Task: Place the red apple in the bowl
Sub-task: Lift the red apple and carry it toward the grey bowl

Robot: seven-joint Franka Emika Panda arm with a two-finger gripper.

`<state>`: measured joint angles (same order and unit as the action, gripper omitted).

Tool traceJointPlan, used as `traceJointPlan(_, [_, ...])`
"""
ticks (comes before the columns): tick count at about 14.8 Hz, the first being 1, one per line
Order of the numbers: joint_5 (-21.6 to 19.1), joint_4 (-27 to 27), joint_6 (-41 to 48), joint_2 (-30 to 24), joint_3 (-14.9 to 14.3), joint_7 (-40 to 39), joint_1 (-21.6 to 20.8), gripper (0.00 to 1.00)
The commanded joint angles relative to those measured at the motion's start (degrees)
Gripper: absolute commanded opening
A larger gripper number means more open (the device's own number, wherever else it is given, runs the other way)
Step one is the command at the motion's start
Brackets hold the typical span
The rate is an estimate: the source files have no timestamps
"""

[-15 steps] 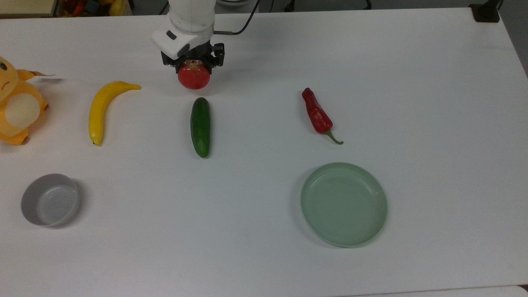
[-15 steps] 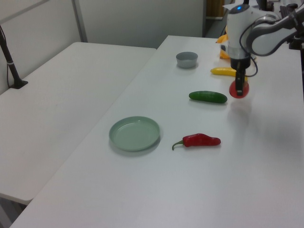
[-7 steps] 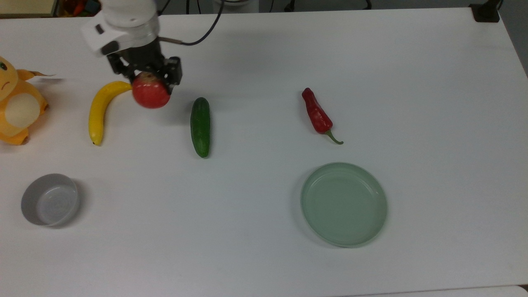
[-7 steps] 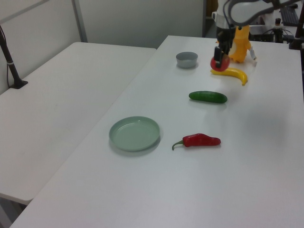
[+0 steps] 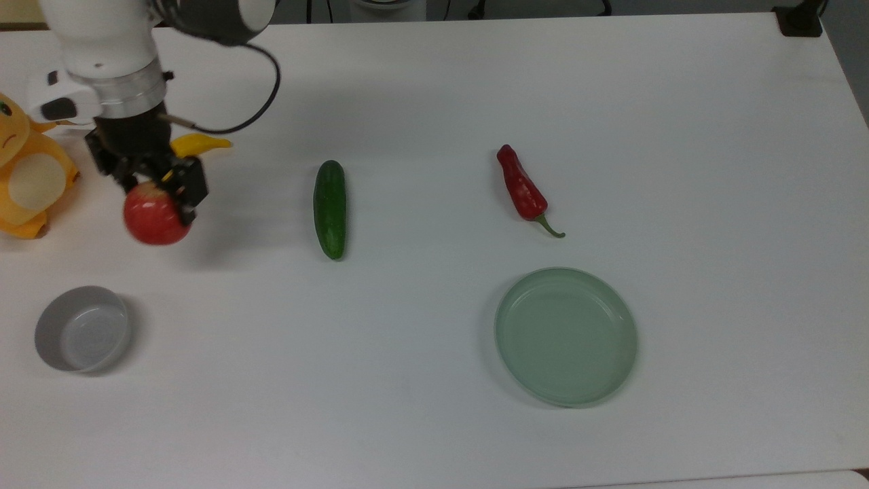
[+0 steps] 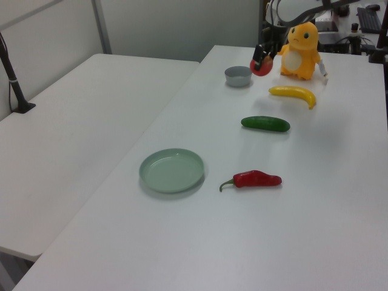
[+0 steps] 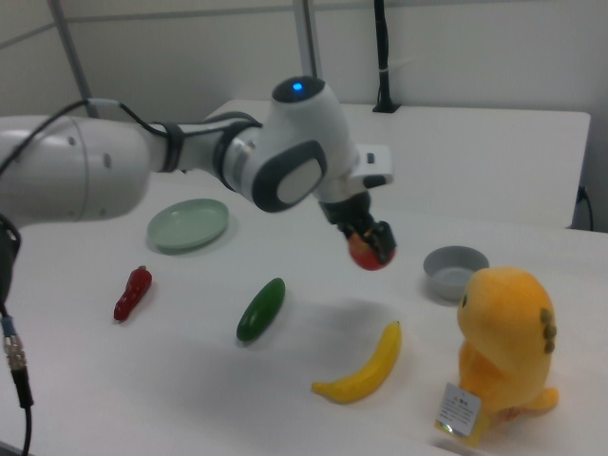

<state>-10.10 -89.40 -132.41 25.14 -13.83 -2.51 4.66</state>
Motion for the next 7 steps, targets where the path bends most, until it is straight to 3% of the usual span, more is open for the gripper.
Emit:
traceJointPlan(1, [-2.12, 8.59, -8.98, 9.11, -0.23, 5.22, 2.45, 0.0])
traceJointPlan(4, [-2.12, 16.78, -10.05, 15.54, 0.12, 8.65, 4.56, 0.0])
traceJointPlan(7, [-2.21, 18.47, -18.54, 19.41, 0.12, 11.2, 5.36, 0.0])
